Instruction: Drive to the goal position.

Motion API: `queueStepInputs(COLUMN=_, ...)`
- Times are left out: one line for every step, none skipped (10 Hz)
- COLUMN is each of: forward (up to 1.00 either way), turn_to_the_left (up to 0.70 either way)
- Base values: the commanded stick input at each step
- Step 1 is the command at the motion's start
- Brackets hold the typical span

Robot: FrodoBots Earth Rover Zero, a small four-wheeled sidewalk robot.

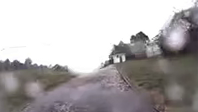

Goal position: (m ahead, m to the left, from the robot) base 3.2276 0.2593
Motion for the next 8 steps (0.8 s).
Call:
queueStepInputs(forward=0.85, turn_to_the_left=0.00)
queueStepInputs(forward=0.85, turn_to_the_left=0.00)
queueStepInputs(forward=0.85, turn_to_the_left=-0.06)
queueStepInputs(forward=0.85, turn_to_the_left=-0.13)
queueStepInputs(forward=0.85, turn_to_the_left=-0.21)
queueStepInputs(forward=0.85, turn_to_the_left=-0.29)
queueStepInputs(forward=0.85, turn_to_the_left=-0.34)
queueStepInputs(forward=0.85, turn_to_the_left=-0.34)
